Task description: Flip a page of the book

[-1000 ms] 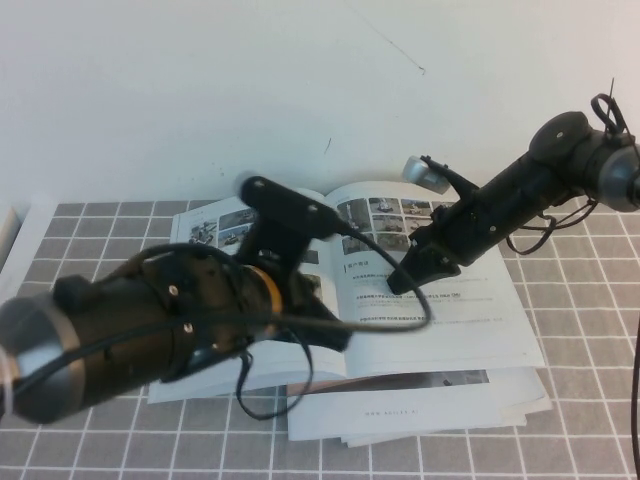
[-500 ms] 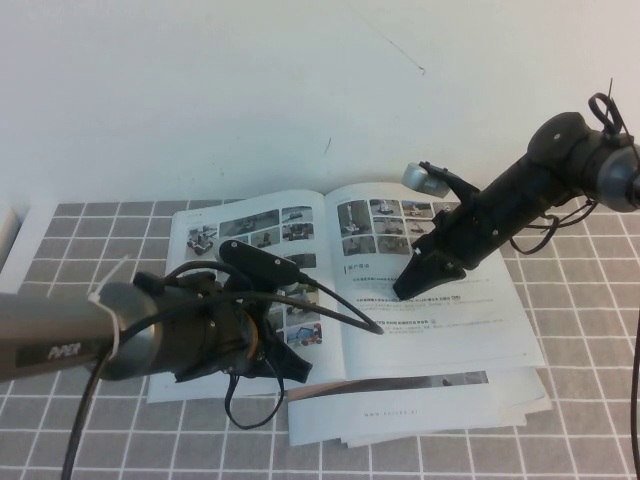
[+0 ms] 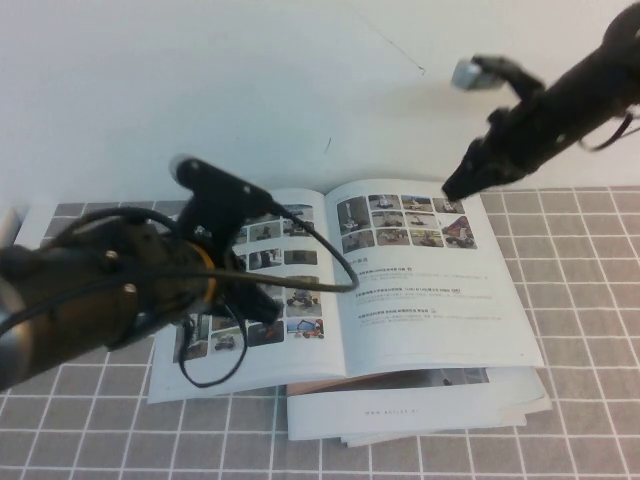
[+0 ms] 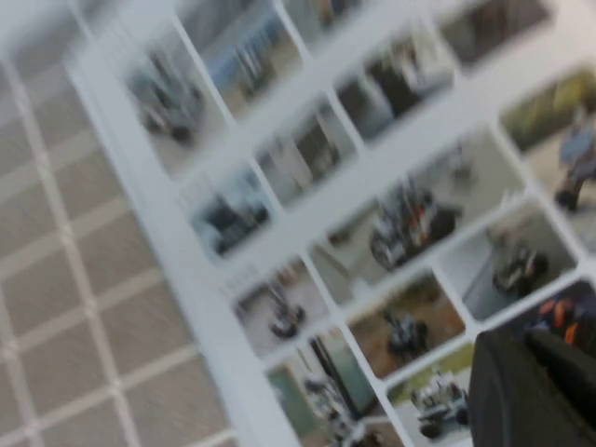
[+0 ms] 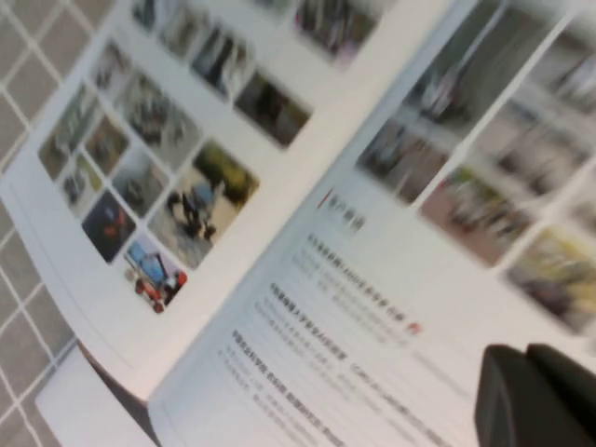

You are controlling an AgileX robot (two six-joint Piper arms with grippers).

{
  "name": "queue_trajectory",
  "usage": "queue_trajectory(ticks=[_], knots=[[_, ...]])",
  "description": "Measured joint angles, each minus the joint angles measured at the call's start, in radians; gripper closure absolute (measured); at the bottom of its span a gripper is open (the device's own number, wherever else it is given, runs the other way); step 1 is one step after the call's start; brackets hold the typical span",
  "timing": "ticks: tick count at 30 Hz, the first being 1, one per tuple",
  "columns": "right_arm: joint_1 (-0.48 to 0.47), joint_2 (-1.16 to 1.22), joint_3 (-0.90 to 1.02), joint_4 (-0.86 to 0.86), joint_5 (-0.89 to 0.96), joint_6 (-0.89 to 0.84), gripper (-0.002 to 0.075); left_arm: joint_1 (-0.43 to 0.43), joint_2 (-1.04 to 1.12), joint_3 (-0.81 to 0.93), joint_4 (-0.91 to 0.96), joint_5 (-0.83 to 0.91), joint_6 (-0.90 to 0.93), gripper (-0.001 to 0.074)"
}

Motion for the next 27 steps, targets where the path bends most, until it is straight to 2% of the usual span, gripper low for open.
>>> queue_trajectory(ticks=[4,11,16,21,27], knots=[[-0.032,-0.2,-0.023,-0.114,0.006,0.027,0.0727,0.004,-0.207,0.0,0.0,0.028,0.024,0.0738],[-0.048,-0.518,-0.029,-0.505,0.025,0.125,0.0727,0.004,-0.496,0.0,-0.062,0.123,0.052,0.0738],[-0.048,-0.726,0.068,-0.588,0.025,0.157,0.0727,0.004,-0.638,0.006,-0.21,0.304,0.172,0.0738],[-0.048,-0.992,0.346,-0.551,0.025,0.159,0.0727,0.004,-0.728,0.073,-0.275,0.363,0.282,0.0738],[-0.048,-1.333,0.812,-0.539,-0.087,0.159,0.0727,0.004,-0.805,0.253,-0.31,0.219,0.293,0.0738]])
